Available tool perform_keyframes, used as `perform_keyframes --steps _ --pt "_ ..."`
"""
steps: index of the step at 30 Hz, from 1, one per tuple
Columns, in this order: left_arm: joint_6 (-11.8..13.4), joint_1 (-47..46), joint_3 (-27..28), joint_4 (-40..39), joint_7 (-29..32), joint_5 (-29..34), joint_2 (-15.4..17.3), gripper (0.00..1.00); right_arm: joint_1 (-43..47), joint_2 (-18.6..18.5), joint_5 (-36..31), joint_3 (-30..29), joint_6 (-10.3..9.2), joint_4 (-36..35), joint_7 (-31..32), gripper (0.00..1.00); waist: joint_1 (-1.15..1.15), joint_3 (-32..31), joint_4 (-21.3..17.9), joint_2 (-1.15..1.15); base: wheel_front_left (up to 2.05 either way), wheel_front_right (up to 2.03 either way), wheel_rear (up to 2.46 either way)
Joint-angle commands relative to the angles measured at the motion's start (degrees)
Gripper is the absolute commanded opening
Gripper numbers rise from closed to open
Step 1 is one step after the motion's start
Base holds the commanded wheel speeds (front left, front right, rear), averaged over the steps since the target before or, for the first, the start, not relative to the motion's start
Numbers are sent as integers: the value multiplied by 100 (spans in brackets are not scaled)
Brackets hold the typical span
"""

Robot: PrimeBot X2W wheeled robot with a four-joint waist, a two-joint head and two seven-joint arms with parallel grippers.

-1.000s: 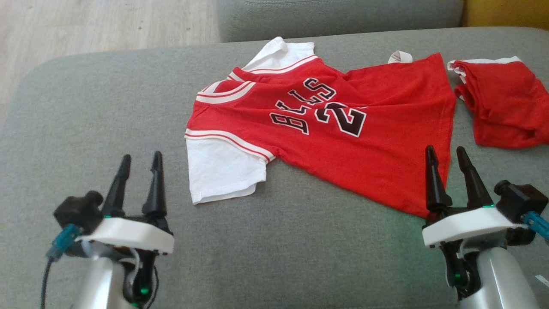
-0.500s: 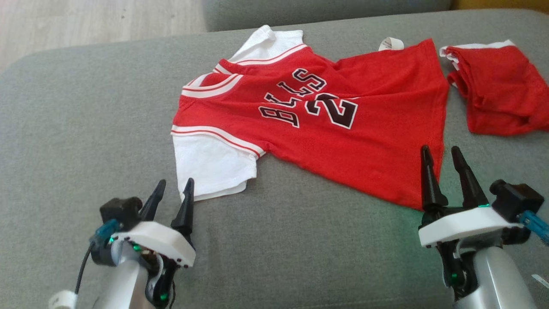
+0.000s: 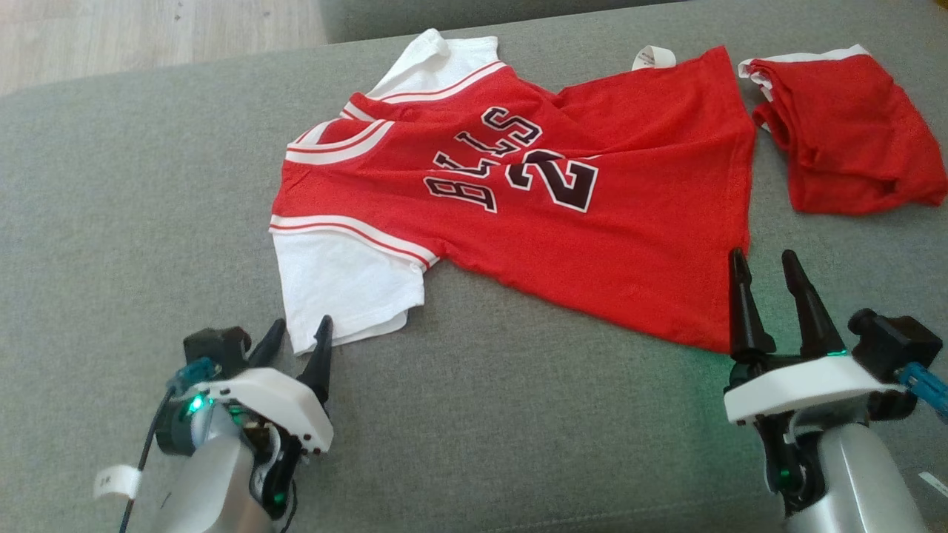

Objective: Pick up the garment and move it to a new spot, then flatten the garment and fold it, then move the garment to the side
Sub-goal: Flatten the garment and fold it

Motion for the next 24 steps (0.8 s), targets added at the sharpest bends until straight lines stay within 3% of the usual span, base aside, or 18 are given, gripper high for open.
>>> perform_keyframes --steps 1,3,4,5,6,13,18,24 --pt "27 -154 128 -33 44 24 127 100 -257 -27 27 122 -5 -156 -81 100 0 2 -5 0 0 0 0" --pt "7 -181 87 64 102 2 124 100 -261 -27 28 118 -5 -141 -85 100 0 -1 -9 0 0 0 0" --pt "-8 -192 61 100 130 -12 123 88 -264 -27 27 112 -5 -134 -85 100 0 -1 -9 0 0 0 0" --pt "-23 -204 35 117 129 -24 123 4 -266 -27 24 105 -5 -125 -85 100 0 -7 -8 0 0 0 0" --pt "-40 -212 4 114 95 -33 128 0 -267 -27 20 98 -5 -115 -83 100 0 -15 -7 0 0 0 0" --pt "-87 -273 139 -398 -409 -163 240 0 -202 -27 -13 -121 -5 99 32 100 0 -141 -5 0 0 0 0" --pt "-93 -205 364 -1246 -484 -114 259 0 -43 -27 70 -392 -5 405 248 100 0 -234 13 0 0 0 0" --pt "-101 128 695 -2131 -488 56 204 0 162 -27 211 -312 -5 776 599 100 0 -300 -42 0 0 0 0"
